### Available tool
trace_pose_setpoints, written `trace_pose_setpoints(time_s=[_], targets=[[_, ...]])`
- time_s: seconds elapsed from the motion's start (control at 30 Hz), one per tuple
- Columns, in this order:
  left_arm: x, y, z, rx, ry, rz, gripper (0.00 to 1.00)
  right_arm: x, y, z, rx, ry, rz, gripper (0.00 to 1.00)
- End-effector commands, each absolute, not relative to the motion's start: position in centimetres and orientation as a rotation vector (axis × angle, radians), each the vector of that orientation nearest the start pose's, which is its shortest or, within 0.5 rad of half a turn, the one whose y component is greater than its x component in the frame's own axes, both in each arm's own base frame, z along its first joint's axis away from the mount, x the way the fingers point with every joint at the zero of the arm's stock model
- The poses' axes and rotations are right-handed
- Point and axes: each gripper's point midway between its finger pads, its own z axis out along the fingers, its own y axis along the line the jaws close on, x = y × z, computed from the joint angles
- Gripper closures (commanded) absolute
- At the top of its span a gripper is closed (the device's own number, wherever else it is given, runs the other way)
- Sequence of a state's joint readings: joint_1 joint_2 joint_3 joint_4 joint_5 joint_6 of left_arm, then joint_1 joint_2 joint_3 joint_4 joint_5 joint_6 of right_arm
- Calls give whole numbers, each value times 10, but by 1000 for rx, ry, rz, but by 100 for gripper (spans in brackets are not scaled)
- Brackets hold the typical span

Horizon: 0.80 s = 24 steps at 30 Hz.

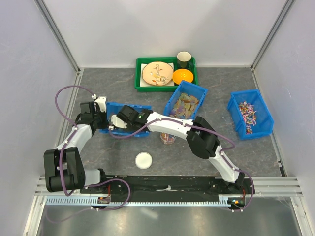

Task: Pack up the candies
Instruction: Scoop the fake candies from the storage box.

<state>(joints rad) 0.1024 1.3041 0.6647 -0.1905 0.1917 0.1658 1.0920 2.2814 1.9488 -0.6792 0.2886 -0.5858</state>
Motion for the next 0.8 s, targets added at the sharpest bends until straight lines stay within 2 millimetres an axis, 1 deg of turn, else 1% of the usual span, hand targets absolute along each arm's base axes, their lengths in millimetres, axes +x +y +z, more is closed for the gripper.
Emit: trace_pose_setpoints(time_s=[0.0, 0.1, 0.23, 0.37, 0.4, 0.5, 0.63, 0.77], targets=[[344, -2, 82, 224, 2246, -110, 98, 276, 475, 105, -1858, 1655, 121, 100], [344, -2, 83, 224, 2246, -108, 98, 280, 469, 112, -1841, 1663, 152, 100], [344, -2, 83, 222, 2245, -108, 98, 281, 463, 113, -1839, 1671, 197, 100], [346, -3, 83, 226, 2244, -110, 98, 288, 453, 113, -1816, 1695, 190, 100], [345, -2, 82, 222, 2248, -109, 98, 285, 455, 112, -1819, 1694, 221, 100], [345, -2, 82, 224, 2246, -108, 99, 288, 451, 114, -1805, 1711, 251, 100], [345, -2, 82, 222, 2249, -110, 98, 301, 442, 119, -1770, 1729, 237, 100], [345, -2, 81, 223, 2249, -109, 98, 312, 432, 118, -1731, 1763, 235, 100]])
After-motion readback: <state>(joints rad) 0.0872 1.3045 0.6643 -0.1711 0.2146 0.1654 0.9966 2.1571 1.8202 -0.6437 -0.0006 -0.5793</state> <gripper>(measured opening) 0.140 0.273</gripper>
